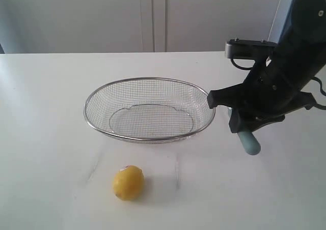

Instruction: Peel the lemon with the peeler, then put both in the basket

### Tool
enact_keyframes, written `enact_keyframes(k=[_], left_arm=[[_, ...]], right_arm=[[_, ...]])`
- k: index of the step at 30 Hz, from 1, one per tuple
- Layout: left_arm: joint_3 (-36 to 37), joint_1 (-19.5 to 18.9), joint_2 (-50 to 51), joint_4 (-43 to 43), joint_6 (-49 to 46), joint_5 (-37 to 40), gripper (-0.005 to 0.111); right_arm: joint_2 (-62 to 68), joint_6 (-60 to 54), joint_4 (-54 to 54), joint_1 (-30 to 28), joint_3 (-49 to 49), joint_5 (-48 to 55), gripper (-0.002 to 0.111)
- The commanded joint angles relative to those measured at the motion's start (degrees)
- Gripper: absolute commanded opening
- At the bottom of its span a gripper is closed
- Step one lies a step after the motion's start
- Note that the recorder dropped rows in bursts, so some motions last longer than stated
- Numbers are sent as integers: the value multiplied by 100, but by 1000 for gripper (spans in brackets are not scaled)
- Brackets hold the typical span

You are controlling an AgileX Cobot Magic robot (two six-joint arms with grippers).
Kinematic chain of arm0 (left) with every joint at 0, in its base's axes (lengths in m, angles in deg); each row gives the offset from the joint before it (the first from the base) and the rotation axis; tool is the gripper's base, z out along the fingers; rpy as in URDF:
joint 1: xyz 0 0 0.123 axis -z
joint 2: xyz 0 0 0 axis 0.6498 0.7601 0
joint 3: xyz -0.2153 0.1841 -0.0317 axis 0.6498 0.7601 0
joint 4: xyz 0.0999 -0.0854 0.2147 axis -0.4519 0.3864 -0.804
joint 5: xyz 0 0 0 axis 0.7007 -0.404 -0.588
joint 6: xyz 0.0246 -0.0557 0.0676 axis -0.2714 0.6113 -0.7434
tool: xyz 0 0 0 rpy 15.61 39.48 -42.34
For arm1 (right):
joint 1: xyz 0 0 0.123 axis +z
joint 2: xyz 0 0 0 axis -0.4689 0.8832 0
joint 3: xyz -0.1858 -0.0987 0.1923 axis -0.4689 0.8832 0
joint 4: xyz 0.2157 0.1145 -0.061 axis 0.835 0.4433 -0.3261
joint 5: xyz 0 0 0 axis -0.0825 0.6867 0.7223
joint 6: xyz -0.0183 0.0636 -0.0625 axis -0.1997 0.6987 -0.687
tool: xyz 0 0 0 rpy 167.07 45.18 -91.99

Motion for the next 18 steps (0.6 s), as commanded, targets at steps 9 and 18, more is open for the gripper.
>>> enact_keyframes(k=[9,18], left_arm=[[28,-19,-26,37,30,-1882,0],[28,-19,-26,37,30,-2299,0]], right_arm=[[-75,-34,66,-27,24,-129,0],[-75,-34,66,-27,24,-214,0]])
